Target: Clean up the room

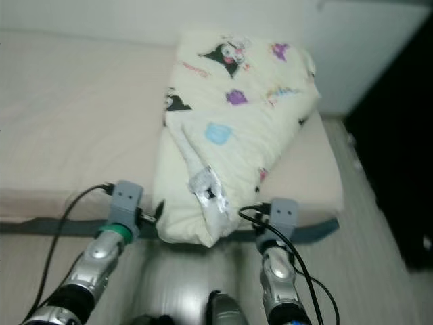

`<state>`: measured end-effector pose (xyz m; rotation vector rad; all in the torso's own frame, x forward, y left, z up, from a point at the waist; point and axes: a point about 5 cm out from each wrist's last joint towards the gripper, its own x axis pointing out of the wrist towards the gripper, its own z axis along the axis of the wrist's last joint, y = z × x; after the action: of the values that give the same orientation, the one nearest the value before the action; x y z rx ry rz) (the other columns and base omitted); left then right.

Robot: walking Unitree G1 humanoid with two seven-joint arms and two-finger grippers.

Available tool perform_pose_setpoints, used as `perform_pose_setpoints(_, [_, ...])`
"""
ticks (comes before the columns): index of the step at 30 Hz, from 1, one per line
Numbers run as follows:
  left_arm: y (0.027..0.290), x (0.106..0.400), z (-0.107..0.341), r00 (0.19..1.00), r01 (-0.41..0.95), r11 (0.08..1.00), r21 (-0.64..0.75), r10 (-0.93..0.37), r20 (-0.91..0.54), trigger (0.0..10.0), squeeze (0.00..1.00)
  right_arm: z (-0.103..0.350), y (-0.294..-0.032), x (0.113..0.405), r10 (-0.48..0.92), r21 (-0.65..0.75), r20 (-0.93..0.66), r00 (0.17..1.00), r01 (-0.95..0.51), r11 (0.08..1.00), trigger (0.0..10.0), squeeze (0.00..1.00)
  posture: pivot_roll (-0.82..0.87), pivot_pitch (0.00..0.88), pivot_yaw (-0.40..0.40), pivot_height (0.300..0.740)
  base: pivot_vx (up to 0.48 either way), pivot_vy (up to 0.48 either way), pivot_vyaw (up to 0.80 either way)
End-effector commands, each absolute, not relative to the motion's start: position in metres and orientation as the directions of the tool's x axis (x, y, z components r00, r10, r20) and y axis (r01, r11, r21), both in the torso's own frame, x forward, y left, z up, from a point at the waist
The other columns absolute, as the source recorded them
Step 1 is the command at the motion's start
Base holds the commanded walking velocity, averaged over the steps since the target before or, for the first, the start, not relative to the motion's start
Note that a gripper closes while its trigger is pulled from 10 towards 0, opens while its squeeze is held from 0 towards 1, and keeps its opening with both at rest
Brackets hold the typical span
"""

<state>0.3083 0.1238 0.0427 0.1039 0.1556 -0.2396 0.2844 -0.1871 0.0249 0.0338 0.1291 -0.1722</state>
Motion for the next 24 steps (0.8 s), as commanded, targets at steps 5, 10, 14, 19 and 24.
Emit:
perform_pose_setpoints(5, [0.1196, 0.3053, 0.0396, 0.959, 0.242, 0.966, 0.088, -0.224, -0.171, 10.0, 0.0, 0.0183, -0.1932, 0.2779, -0.187, 0.052, -0.161, 0.969, 0.197, 0.979, 10.0, 0.0, -0.03, 0.122, 0.061, 0.74, 0.0, 0.0, -0.64])
perform_pose_setpoints(10, [0.1215, 0.3057, 0.041, 0.963, 0.235, 0.967, 0.099, -0.218, -0.159, 10.0, 0.0, 0.0181, -0.1888, 0.2784, -0.163, 0.048, -0.16, 0.974, 0.173, 0.984, 10.0, 0.0, -0.02, 0.123, 0.059, 0.74, 0.0, 0.0, 0.0])
perform_pose_setpoints(14, [0.1213, 0.305, 0.0421, 0.966, 0.229, 0.97, 0.082, -0.216, -0.144, 10.0, 0.0, 0.0187, -0.187, 0.2792, -0.146, 0.044, -0.158, 0.976, 0.155, 0.987, 10.0, 0.0, -0.03, 0.128, 0.049, 0.74, 0.0, 0.0, 0.0])
perform_pose_setpoints(19, [0.1207, 0.3034, 0.043, 0.968, 0.224, 0.972, 0.066, -0.215, -0.129, 10.0, 0.0, 0.0196, -0.1856, 0.2803, -0.136, 0.044, -0.156, 0.978, 0.144, 0.989, 10.0, 0.0, -0.03, 0.129, 0.044, 0.74, 0.0, 0.0, 0.0])
perform_pose_setpoints(24, [0.121, 0.3033, 0.0435, 0.969, 0.223, 0.973, 0.056, -0.215, -0.124, 10.0, 0.0, 0.0202, -0.1851, 0.281, -0.13, 0.045, -0.154, 0.979, 0.139, 0.989, 10.0, 0.0, -0.02, 0.128, 0.039, 0.74, 0.0, 0.0, 0.0])
